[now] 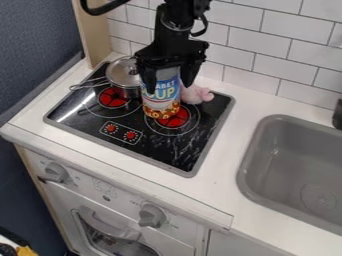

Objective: Take the can of soup and place it on the right burner

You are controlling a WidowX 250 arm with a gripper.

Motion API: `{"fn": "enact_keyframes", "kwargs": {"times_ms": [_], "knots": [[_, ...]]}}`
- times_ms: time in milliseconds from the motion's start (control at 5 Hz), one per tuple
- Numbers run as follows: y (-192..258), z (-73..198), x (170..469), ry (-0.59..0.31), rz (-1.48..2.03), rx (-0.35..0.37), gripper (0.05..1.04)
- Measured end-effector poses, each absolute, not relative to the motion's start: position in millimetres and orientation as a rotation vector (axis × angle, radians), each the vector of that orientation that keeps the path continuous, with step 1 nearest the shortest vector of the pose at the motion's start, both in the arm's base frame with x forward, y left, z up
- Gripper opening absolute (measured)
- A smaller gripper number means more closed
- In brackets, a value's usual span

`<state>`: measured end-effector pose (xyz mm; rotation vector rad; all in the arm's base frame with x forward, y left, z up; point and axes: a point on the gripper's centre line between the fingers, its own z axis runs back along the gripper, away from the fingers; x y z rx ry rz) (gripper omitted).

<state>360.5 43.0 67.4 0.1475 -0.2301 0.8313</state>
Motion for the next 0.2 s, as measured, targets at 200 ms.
{"fn": "enact_keyframes", "kwargs": {"times_ms": [200], "knots": [[64.4,85.1,359.7,-0.245,0.778,0.113,1.001]]}}
